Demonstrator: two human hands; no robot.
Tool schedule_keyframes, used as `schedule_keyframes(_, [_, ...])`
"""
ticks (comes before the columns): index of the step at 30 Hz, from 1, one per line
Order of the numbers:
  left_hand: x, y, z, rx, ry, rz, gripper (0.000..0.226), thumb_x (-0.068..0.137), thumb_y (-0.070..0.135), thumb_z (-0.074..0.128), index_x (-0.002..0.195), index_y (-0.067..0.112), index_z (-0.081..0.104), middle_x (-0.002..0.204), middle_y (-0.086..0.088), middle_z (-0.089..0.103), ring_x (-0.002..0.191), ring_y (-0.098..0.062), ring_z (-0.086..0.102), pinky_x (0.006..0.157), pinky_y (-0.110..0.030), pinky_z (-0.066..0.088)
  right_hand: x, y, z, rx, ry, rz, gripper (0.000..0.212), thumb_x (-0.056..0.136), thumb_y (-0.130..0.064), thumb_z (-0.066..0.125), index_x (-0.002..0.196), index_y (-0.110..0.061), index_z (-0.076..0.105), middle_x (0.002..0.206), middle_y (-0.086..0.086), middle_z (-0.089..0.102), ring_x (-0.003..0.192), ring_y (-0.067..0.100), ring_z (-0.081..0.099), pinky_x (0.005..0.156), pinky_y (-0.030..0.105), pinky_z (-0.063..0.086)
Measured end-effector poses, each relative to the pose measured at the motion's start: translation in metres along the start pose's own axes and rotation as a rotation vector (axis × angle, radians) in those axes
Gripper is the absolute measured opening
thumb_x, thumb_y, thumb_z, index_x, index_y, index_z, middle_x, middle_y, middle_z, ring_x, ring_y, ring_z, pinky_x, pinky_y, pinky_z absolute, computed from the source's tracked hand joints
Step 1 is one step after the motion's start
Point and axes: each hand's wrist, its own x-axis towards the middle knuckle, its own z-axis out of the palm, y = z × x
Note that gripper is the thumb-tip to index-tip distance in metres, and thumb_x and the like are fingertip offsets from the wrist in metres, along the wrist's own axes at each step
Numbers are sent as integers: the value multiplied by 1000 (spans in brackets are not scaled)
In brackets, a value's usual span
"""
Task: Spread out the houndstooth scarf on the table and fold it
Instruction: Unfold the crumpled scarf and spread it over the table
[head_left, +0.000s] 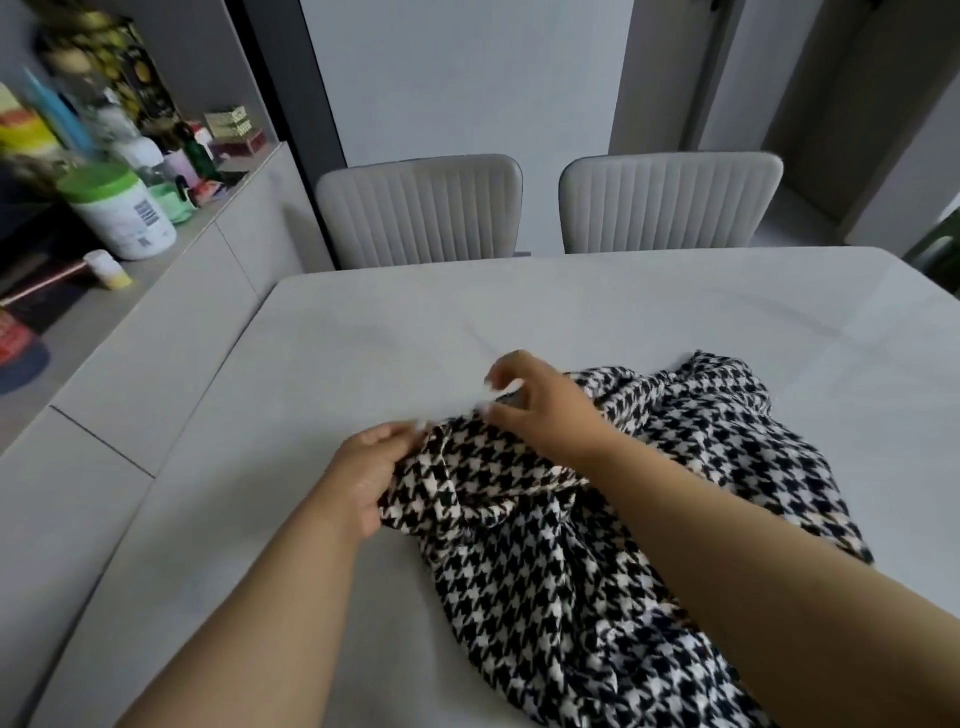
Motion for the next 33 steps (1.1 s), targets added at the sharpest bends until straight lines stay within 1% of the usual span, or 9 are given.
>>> schedule_keyframes(2, [-1, 3, -8, -70, 26, 54, 8, 88, 6, 61, 86, 11, 66, 68, -3, 73, 62, -16, 68, 55, -25, 58, 2, 22, -7, -219, -130, 94, 64, 81, -41, 69, 136, -30, 40, 128, -3, 54, 106, 14, 57, 94, 35, 50])
schedule_keyframes(5, [-3, 19, -13, -284, -1, 191, 18, 87, -1, 56, 95, 15, 61, 87, -3, 67, 84, -16, 63, 76, -26, 56, 4, 42, -11, -275, -321, 241, 29, 87, -29, 66, 113, -17, 63, 98, 4, 66, 88, 21, 62, 84, 35, 53])
schedule_keyframes(8, [2, 28, -12, -412, 36, 224, 17, 96, 5, 48, 108, 16, 53, 107, -2, 59, 114, -21, 53, 106, -34, 39, 19, 44, -32, 474, 278, 353, 13, 87, -3, 62, 84, -14, 68, 73, 4, 63, 72, 21, 65, 71, 33, 57])
schedule_keyframes(11, [10, -6, -8, 73, 167, 37, 18, 92, 28, 61, 106, 16, 59, 119, -6, 57, 113, -23, 54, 104, -40, 39, 30, 52, -71, 841, 578, 299, 49, 86, 5, 58, 131, -13, 52, 104, 1, 62, 99, 18, 64, 76, 24, 51])
schedule_keyframes(15, [-1, -75, 18, 559, 82, -386, 87, 55, 74, 73, 115, 11, 63, 114, -7, 66, 107, -30, 63, 97, -45, 50, 12, 81, -83, -43, 354, 323, 73, 81, -16, 73, 143, -16, 35, 141, 11, 47, 127, 25, 48, 100, 37, 45])
schedule_keyframes(19, [-5, -125, 46, 938, 22, -161, 55, 78, 45, 73, 122, 13, 60, 124, -8, 64, 110, -27, 61, 98, -35, 49, -27, 106, -53, -734, -57, 419, 98, 75, -62, 65, 149, -18, 19, 154, 8, 25, 143, 28, 20, 116, 44, 18])
schedule_keyframes(24, [53, -78, -9, 97, 213, -42, 31, 89, 36, 59, 92, 6, 65, 108, -19, 70, 101, -33, 67, 93, -56, 51, -44, 130, -70, -771, 36, 388, 32, 85, -48, 62, 101, -21, 66, 108, 4, 67, 106, 25, 58, 89, 33, 40])
schedule_keyframes(29, [83, 25, -91, -520, 361, 174, 40, 101, 39, 38, 116, 9, 60, 134, -7, 58, 120, -24, 58, 102, -43, 46, -36, 131, -116, -178, 566, 564, 32, 88, -36, 63, 95, -6, 71, 93, 14, 69, 90, 31, 63, 70, 28, 40])
schedule_keyframes(33, [43, 12, -55, -400, 227, 62, 49, 98, 47, 38, 130, 11, 49, 112, -10, 56, 92, -19, 63, 85, -32, 51, -26, 126, -119, -44, 590, 566, 33, 88, -39, 62, 107, -12, 65, 103, 5, 68, 79, 23, 60, 70, 26, 43])
